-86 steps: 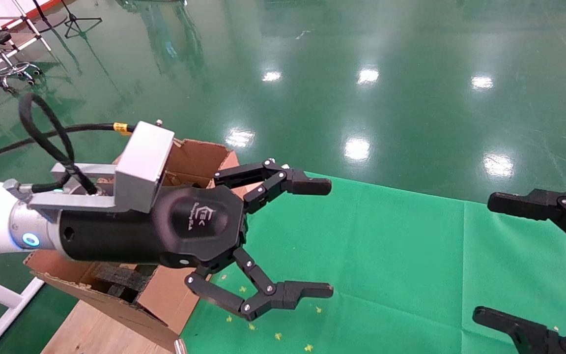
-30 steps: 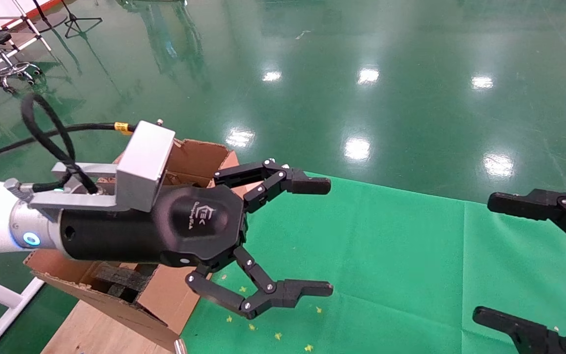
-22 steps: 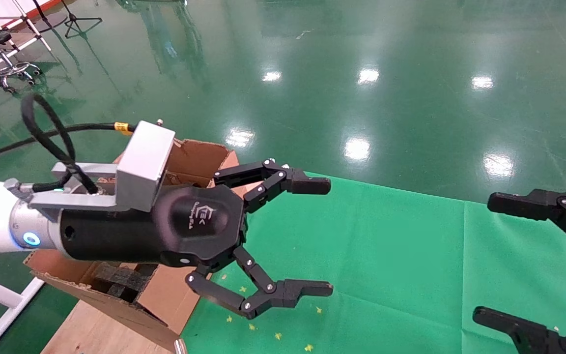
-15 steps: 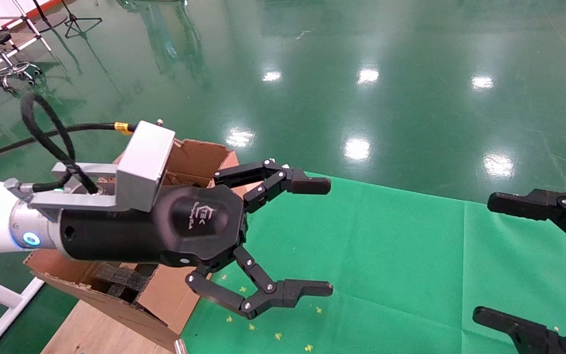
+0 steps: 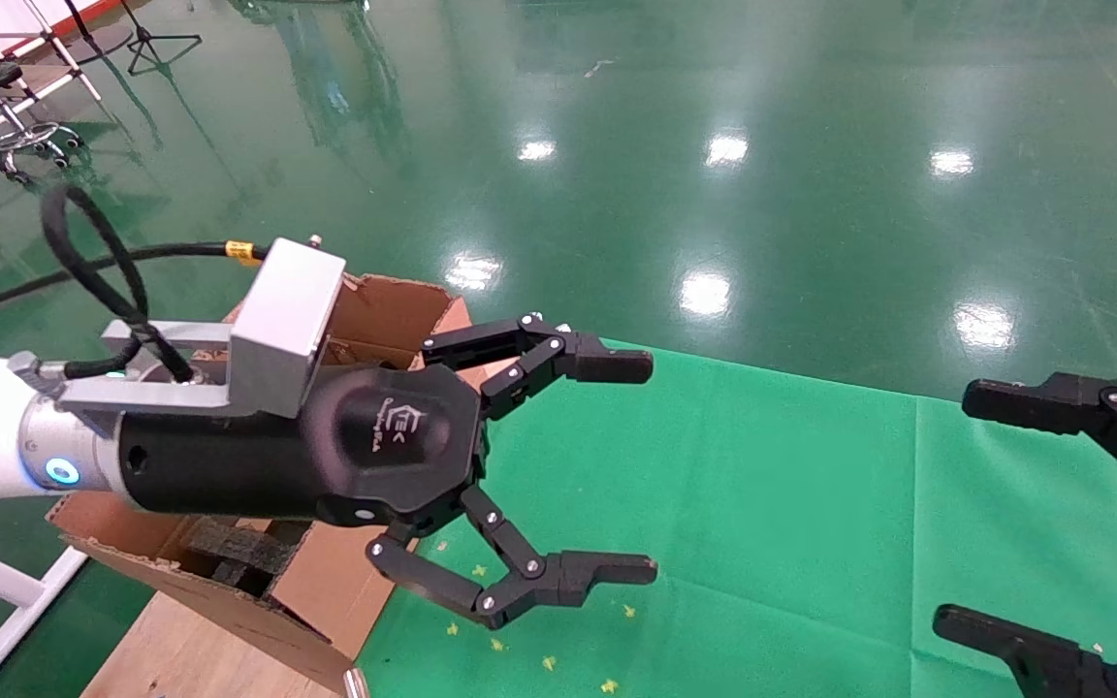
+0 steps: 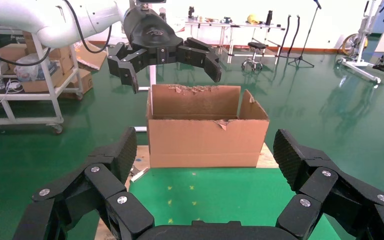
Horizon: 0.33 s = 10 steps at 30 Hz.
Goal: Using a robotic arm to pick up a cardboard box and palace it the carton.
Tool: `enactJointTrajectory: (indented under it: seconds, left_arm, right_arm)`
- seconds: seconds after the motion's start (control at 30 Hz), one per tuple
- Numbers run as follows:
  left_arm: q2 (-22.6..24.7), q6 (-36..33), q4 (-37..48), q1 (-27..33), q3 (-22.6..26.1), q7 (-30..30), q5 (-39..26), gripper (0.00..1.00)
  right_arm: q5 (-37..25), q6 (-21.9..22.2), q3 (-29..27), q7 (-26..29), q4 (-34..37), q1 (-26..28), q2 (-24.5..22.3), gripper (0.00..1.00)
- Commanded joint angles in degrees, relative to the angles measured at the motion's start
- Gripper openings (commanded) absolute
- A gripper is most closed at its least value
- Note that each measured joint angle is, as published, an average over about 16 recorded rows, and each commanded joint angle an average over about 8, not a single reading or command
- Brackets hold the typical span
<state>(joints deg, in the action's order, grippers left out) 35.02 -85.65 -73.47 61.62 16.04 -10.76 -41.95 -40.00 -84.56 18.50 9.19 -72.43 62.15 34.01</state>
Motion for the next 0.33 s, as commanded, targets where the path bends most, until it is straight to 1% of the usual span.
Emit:
enactJointTrajectory:
  seconds: [0.03, 0.33]
  left_arm:
    - [0.0, 0.0, 0.0, 0.0, 0.0, 0.0, 0.0, 1.00]
    - [0.0, 0.0, 0.0, 0.0, 0.0, 0.0, 0.0, 1.00]
  right_arm:
    - [0.0, 0.0, 0.0, 0.0, 0.0, 0.0, 0.0, 1.00]
    - [0.0, 0.0, 0.0, 0.0, 0.0, 0.0, 0.0, 1.00]
